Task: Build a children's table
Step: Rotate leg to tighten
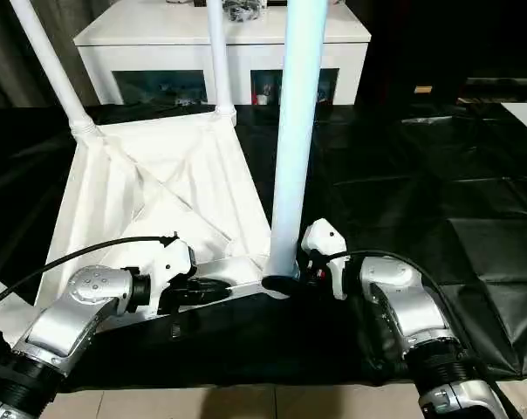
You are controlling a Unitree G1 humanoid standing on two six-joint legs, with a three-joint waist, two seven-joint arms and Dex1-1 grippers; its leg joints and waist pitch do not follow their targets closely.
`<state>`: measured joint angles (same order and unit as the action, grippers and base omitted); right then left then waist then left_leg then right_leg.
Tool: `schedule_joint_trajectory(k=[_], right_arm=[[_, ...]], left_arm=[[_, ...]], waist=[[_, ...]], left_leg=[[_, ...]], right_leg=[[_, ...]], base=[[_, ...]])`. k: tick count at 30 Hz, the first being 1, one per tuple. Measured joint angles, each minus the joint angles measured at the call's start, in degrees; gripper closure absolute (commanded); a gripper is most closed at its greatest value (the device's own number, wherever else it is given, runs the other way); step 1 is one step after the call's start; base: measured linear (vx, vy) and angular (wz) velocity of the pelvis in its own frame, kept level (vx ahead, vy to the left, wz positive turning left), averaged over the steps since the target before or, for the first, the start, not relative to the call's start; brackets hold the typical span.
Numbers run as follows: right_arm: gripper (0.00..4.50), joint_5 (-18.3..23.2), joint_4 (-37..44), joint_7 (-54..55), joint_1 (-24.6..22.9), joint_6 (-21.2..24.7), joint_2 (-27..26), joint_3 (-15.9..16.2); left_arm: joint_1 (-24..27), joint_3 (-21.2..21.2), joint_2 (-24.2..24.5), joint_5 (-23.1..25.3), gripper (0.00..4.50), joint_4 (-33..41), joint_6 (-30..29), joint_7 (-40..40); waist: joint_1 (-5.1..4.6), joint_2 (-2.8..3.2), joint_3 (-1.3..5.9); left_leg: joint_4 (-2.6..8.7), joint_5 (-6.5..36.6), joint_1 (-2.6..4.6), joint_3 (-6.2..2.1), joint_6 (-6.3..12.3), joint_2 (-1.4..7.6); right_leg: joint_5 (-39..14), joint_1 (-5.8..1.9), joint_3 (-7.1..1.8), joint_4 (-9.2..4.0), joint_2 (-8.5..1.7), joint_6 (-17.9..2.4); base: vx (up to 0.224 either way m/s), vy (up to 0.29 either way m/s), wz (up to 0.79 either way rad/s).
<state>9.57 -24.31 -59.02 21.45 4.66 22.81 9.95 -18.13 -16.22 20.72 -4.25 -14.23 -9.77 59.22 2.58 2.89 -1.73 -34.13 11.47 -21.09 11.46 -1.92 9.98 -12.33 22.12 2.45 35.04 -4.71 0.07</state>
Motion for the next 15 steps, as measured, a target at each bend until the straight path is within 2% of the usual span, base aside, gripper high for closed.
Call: schedule_joint_trajectory(k=[2,8,12,15], right_arm=[[1.85,-0.3,-1.8,7.0,0.0,0.0,-3.7,-1.8],[1.85,-1.2,-2.7,23.7,-0.2,1.2,-11.5,-5.4],[1.85,-3.0,-2.6,34.3,-1.2,-0.4,-15.8,-7.9],[1.85,-4.1,-2.6,40.6,-1.2,-0.6,-17.9,-9.4]], left_arm=[[-1.0,0.5,-1.2,1.2,4.50,-1.5,0.1,-3.2],[-2.7,0.9,-5.8,3.7,4.50,-3.8,-1.2,-11.5],[-3.9,1.3,-10.4,4.1,4.50,-5.4,-2.3,-16.9],[-5.0,1.4,-13.7,4.2,4.50,-7.1,-2.4,-20.5]], waist=[[-0.78,-0.10,0.00],[-1.52,-0.15,-0.03],[-1.38,-0.11,-0.01],[-0.68,-0.13,0.00]], left_leg=[[-0.05,0.2,0.07,0.00,-0.27,0.00],[-0.07,0.2,0.15,0.00,-0.31,0.00],[-0.07,0.2,0.11,0.00,-0.31,-0.02],[-0.07,0.2,0.04,0.02,-0.30,-0.06]], right_leg=[[0.1,-0.02,-0.04,0.08,0.01,-0.1],[0.3,-0.04,-0.07,0.05,0.01,-0.2],[0.3,-0.04,-0.09,-0.06,0.01,-0.2],[0.2,-0.05,-0.09,-0.15,-0.04,-0.2]], base=[[0.000,0.000,0.00],[0.000,0.000,0.00],[0.000,0.000,0.00],[0.000,0.000,0.00]])
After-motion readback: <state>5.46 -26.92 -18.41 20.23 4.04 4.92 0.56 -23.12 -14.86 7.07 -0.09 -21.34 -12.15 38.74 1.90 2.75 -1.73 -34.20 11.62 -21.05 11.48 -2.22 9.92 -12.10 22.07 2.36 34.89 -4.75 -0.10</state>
